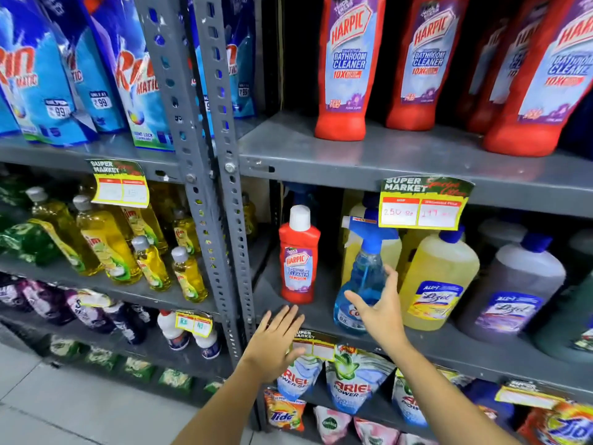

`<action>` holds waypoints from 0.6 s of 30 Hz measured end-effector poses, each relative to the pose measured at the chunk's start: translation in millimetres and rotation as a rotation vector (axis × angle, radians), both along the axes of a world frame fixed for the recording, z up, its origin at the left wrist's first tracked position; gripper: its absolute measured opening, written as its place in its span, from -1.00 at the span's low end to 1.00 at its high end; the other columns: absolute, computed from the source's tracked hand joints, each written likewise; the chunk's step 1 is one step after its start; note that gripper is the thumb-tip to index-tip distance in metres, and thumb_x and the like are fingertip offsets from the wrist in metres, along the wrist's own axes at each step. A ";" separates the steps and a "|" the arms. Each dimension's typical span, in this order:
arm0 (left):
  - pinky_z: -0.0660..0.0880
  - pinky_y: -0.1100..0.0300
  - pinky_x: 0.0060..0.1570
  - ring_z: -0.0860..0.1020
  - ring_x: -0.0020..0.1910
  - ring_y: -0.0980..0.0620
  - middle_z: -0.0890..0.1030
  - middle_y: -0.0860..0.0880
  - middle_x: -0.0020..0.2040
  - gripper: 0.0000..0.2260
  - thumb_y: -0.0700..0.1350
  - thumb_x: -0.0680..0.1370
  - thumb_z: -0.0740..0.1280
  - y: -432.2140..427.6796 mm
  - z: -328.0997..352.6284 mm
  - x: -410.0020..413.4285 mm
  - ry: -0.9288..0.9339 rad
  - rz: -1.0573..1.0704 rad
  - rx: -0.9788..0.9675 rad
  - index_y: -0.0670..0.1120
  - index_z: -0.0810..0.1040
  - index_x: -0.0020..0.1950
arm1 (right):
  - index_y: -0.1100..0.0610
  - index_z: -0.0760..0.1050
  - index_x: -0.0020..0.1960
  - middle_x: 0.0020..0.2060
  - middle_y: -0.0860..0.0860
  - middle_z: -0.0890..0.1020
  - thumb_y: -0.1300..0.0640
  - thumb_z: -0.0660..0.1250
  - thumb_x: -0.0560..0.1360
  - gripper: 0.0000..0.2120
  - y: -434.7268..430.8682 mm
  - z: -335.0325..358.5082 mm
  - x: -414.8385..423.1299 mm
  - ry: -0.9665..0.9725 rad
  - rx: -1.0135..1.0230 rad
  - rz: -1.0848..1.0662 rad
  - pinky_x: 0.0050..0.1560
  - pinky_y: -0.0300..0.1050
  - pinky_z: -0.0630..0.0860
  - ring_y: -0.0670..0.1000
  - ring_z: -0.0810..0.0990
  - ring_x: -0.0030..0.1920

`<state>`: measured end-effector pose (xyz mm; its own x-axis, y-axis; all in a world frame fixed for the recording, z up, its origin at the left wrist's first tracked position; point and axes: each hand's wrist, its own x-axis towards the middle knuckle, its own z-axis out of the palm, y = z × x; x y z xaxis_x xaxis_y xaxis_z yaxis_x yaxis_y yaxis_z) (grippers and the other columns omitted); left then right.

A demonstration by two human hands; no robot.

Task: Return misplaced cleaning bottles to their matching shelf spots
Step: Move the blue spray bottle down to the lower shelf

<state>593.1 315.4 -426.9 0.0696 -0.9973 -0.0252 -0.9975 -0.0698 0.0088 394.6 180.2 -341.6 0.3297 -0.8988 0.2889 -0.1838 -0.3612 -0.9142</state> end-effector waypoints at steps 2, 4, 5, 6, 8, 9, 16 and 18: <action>-0.19 -0.15 0.48 -0.10 0.57 -0.05 -0.06 -0.04 0.60 -0.38 0.26 0.62 -0.11 0.0 -2.5 -0.2 -0.019 -0.002 -0.013 -0.04 -0.06 0.59 | 0.07 0.14 0.48 0.32 -0.07 0.34 0.19 0.52 0.42 -0.23 1.5 -4.0 2.0 0.024 -0.043 -0.022 0.16 -0.60 0.24 -0.15 0.32 0.33; -0.08 -0.20 0.47 0.00 0.56 -0.08 0.04 -0.07 0.59 -0.37 0.27 0.62 -0.11 1.0 -4.6 -0.8 -0.042 -0.004 -0.038 -0.06 0.02 0.58 | 0.20 0.10 0.52 0.30 -0.02 0.27 0.17 0.50 0.44 -0.19 4.0 -7.2 3.1 0.054 -0.094 -0.053 0.09 -0.65 0.24 -0.18 0.26 0.31; -0.03 -0.22 0.46 0.04 0.56 -0.09 0.08 -0.08 0.58 -0.37 0.27 0.61 -0.12 1.3 -5.5 -1.1 -0.047 -0.007 -0.056 -0.07 0.06 0.58 | 0.22 0.09 0.53 0.29 0.01 0.26 0.15 0.49 0.45 -0.19 5.0 -7.8 3.7 0.066 -0.108 -0.062 0.11 -0.62 0.26 -0.16 0.27 0.30; -0.01 -0.23 0.45 0.06 0.55 -0.09 0.10 -0.08 0.58 -0.37 0.27 0.61 -0.12 1.5 -6.4 -1.1 -0.046 -0.007 -0.057 -0.07 0.07 0.57 | 0.21 0.08 0.53 0.28 0.04 0.27 0.14 0.48 0.46 -0.19 5.7 -8.0 4.3 0.074 -0.113 -0.067 0.16 -0.56 0.28 -0.13 0.29 0.30; 0.04 -0.23 0.45 0.08 0.55 -0.09 0.12 -0.08 0.57 -0.37 0.27 0.61 -0.11 1.2 -8.2 0.1 -0.052 -0.004 -0.055 -0.07 0.08 0.57 | 0.20 0.09 0.53 0.28 0.08 0.27 0.14 0.47 0.47 -0.21 6.8 -7.5 5.9 0.080 -0.118 -0.075 0.19 -0.54 0.27 -0.14 0.30 0.28; 0.04 -0.22 0.45 0.08 0.55 -0.09 0.11 -0.08 0.58 -0.38 0.27 0.61 -0.11 1.0 -9.1 1.0 -0.060 -0.004 -0.064 -0.07 0.08 0.57 | 0.20 0.09 0.53 0.27 0.08 0.26 0.14 0.47 0.47 -0.21 7.2 -7.8 7.0 0.084 -0.124 -0.090 0.17 -0.60 0.25 -0.19 0.29 0.26; -0.19 -0.18 0.46 -0.08 0.57 -0.07 -0.02 -0.06 0.60 -0.37 0.27 0.61 -0.12 0.9 -12.3 2.5 -0.036 -0.010 -0.065 -0.05 -0.06 0.59 | 0.18 0.13 0.50 0.24 0.18 0.30 0.07 0.55 0.37 -0.13 3.6 -8.9 8.5 0.185 -0.146 -0.207 0.35 0.06 0.36 0.14 0.28 0.31; -0.16 -0.18 0.46 -0.05 0.57 -0.07 0.01 -0.07 0.59 -0.37 0.27 0.61 -0.12 1.2 -14.4 3.4 -0.043 -0.011 -0.078 -0.05 -0.03 0.58 | 0.18 0.15 0.49 0.25 0.20 0.32 0.01 0.57 0.33 -0.09 5.9 -7.3 8.9 0.194 -0.157 -0.227 0.34 0.11 0.36 0.14 0.28 0.31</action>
